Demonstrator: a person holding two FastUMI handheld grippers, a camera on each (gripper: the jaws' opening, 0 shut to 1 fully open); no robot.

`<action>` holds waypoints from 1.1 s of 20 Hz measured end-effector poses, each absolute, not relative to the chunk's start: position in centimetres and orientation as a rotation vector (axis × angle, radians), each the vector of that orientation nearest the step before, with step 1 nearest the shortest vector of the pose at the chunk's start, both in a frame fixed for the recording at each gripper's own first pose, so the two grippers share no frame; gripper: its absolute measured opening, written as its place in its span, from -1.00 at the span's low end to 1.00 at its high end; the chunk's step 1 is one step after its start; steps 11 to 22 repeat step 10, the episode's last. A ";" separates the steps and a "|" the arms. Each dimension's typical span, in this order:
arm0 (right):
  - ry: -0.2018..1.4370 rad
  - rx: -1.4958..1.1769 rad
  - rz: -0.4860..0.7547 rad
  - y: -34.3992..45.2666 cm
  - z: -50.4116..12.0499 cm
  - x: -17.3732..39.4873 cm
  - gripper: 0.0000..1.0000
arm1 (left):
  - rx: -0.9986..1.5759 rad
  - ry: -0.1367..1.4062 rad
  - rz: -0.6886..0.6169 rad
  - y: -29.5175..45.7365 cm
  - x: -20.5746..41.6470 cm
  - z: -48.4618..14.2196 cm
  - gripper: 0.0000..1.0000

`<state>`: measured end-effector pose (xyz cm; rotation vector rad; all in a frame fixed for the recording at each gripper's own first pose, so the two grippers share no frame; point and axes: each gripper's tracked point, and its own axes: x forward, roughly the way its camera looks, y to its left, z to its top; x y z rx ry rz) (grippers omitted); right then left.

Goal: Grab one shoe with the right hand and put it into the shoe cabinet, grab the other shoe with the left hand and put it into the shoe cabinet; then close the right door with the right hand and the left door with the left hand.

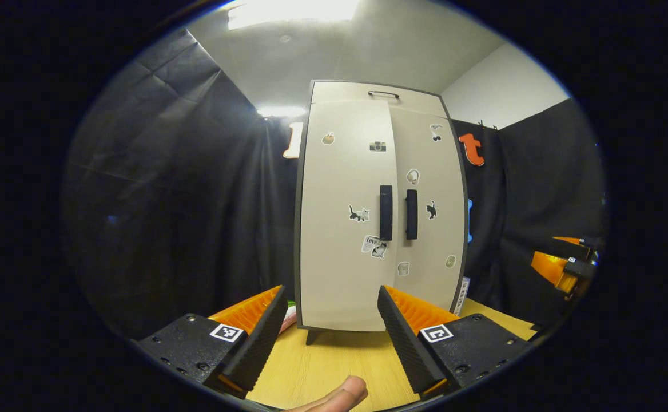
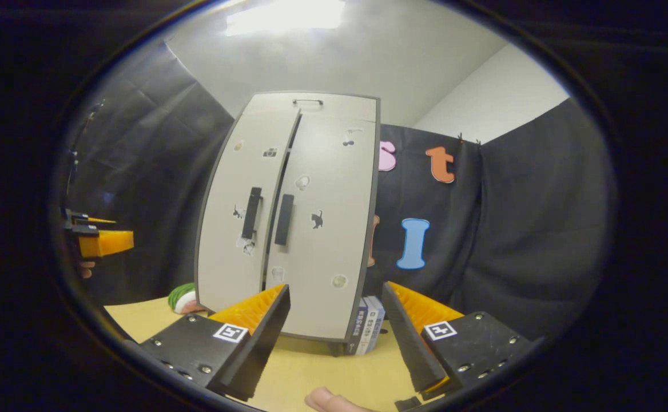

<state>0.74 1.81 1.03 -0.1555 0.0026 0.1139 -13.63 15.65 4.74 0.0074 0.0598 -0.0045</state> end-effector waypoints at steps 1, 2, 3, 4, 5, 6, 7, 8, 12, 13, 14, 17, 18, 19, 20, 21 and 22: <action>-0.003 -0.156 0.110 1.7 1.5 0.5 0.92 | 0.012 0.063 -0.012 15.4 -14.0 4.5 0.92; -0.004 -0.160 0.103 1.5 1.9 0.2 0.92 | 0.016 0.067 -0.024 15.0 -14.2 4.4 0.93; -0.009 -0.158 0.099 1.3 2.3 -0.3 0.89 | 0.018 0.075 -0.033 14.8 -14.4 4.2 0.93; -0.016 -0.153 0.096 1.1 2.7 -0.7 0.89 | 0.020 0.076 -0.036 14.7 -14.3 4.1 0.93; -0.023 -0.147 0.092 0.8 3.0 -1.2 0.89 | 0.020 0.087 -0.037 14.8 -14.4 3.7 0.92; -0.028 -0.138 0.084 0.4 3.3 -1.6 0.89 | 0.019 0.099 -0.035 15.0 -14.3 3.4 0.93; -0.034 -0.130 0.077 0.0 3.5 -2.0 0.89 | 0.015 0.110 -0.031 15.1 -14.3 3.1 0.92; -0.037 -0.127 0.072 -0.3 3.6 -2.3 0.89 | 0.014 0.120 -0.025 15.4 -14.1 3.0 0.93; -0.036 -0.130 0.053 -1.2 3.8 -2.7 0.92 | 0.004 0.122 -0.015 15.7 -13.8 3.1 0.94; -0.036 -0.130 0.053 -1.2 3.8 -2.7 0.92 | 0.004 0.122 -0.015 15.7 -13.8 3.1 0.94; -0.036 -0.130 0.053 -1.2 3.8 -2.7 0.92 | 0.004 0.122 -0.015 15.7 -13.8 3.1 0.94; -0.036 -0.130 0.053 -1.2 3.8 -2.7 0.92 | 0.004 0.122 -0.015 15.7 -13.8 3.1 0.94; -0.036 -0.130 0.053 -1.2 3.8 -2.7 0.92 | 0.004 0.122 -0.015 15.7 -13.8 3.1 0.94; -0.036 -0.130 0.053 -1.2 3.8 -2.7 0.92 | 0.004 0.122 -0.015 15.7 -13.8 3.1 0.94; -0.036 -0.130 0.053 -1.2 3.8 -2.7 0.92 | 0.004 0.122 -0.015 15.7 -13.8 3.1 0.94; -0.036 -0.130 0.053 -1.2 3.8 -2.7 0.92 | 0.004 0.122 -0.015 15.7 -13.8 3.1 0.94; -0.036 -0.130 0.053 -1.2 3.8 -2.7 0.92 | 0.004 0.122 -0.015 15.7 -13.8 3.1 0.94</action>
